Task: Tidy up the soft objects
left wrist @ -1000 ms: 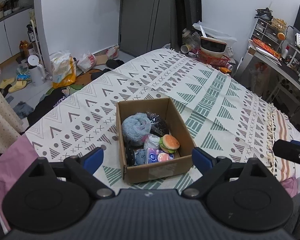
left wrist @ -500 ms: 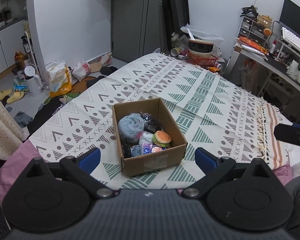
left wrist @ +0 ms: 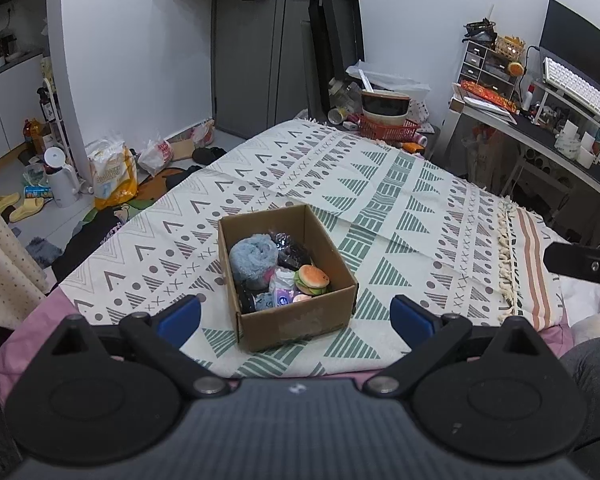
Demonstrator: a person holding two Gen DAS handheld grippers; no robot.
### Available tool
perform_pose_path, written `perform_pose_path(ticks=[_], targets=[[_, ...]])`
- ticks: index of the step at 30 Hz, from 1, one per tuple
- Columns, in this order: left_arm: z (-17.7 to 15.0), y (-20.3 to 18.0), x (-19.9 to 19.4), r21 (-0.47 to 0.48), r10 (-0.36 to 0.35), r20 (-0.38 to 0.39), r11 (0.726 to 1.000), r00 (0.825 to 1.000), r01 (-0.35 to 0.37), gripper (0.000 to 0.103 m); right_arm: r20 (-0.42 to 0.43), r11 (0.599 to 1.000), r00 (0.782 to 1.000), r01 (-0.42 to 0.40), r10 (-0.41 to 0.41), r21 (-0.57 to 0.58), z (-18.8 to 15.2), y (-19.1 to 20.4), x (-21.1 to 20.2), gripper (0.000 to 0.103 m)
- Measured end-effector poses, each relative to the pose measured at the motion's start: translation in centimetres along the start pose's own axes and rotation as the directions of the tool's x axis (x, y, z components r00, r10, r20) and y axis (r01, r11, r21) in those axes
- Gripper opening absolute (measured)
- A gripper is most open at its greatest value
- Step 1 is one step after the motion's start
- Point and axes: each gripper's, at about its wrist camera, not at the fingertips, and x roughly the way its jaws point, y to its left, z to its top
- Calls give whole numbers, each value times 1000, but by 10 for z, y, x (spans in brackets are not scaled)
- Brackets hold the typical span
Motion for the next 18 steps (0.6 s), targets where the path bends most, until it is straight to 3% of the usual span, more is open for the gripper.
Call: perform_pose_path(ticks=[18], targets=[[-3, -8, -12, 2, -6, 23, 1000, 1000, 6, 100, 6, 1000, 1000, 25, -25, 3, -9, -5, -11, 103]])
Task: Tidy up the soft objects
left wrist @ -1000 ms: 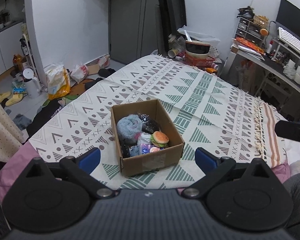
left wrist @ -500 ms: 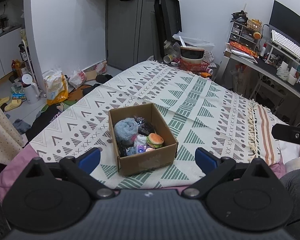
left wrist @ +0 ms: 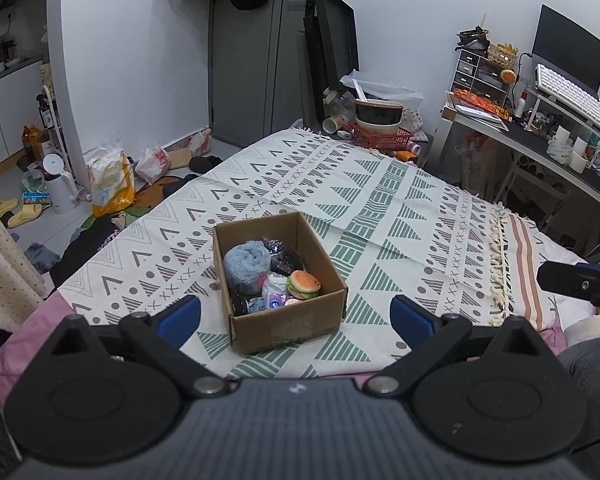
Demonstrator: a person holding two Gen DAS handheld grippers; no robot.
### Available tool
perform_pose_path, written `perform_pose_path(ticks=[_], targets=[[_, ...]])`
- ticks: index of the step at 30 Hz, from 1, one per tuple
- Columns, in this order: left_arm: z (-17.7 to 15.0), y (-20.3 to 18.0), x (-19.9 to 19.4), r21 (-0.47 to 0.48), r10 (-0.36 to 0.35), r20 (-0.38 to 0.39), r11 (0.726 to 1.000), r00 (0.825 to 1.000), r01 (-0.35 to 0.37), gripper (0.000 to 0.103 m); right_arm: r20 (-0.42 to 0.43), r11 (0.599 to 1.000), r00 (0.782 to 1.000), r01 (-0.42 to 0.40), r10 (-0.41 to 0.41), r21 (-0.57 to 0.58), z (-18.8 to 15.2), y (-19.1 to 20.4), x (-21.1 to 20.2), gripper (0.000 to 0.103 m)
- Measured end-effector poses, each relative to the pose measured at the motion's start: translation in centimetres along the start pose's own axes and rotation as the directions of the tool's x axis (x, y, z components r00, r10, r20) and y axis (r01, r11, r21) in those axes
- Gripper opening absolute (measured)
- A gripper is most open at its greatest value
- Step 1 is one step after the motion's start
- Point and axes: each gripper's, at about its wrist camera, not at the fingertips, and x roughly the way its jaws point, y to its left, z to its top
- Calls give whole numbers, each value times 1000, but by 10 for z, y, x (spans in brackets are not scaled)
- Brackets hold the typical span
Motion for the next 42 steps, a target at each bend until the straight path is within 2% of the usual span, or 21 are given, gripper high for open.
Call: perform_pose_path(ticks=[26, 42], targets=[[-1, 1, -2, -10, 8, 11, 1000, 1000, -8, 100, -3, 1000, 1000, 10, -9, 12, -3, -3, 1, 103], [0, 9, 17, -33, 23, -7, 999, 1000, -23, 100, -38, 1000, 999, -16, 16, 22, -2, -1, 24, 103]])
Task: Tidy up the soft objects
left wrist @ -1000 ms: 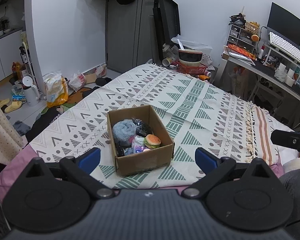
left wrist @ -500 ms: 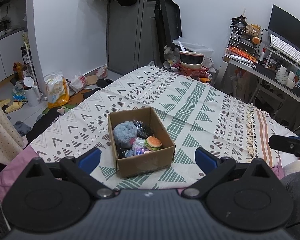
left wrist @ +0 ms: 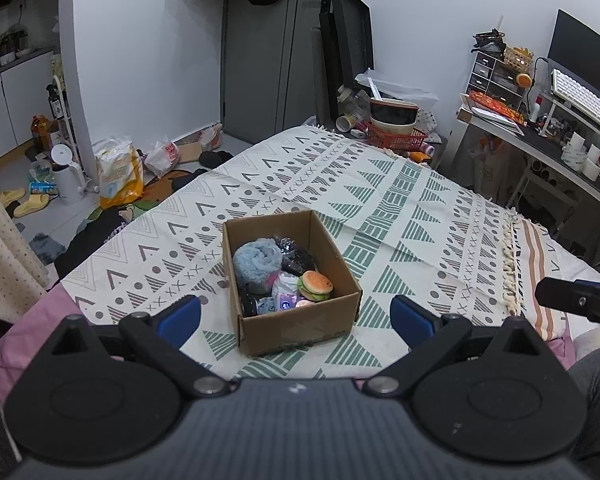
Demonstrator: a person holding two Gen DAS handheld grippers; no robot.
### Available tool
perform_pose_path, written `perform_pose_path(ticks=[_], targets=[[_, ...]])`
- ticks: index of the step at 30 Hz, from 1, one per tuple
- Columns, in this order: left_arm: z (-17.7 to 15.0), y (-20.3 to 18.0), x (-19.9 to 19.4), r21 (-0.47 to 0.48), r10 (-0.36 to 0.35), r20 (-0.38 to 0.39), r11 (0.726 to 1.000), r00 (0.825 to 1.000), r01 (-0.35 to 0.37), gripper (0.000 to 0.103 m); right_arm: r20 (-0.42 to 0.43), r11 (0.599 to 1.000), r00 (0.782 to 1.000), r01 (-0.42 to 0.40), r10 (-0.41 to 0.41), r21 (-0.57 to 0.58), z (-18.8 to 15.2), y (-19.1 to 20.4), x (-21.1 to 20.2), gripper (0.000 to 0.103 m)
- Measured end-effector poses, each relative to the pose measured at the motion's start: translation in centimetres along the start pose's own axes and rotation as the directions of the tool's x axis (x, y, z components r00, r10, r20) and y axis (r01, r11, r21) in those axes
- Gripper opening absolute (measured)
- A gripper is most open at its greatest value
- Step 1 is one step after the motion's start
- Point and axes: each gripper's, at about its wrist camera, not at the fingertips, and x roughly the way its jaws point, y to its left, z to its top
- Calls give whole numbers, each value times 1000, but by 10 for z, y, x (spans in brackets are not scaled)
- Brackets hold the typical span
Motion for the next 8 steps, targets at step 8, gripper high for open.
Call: perform_pose_path(ticks=[8], targets=[[4, 5, 14, -16, -6, 2, 1000, 1000, 6, 100, -11, 1000, 1000, -14, 14, 14, 6, 1, 13, 103]])
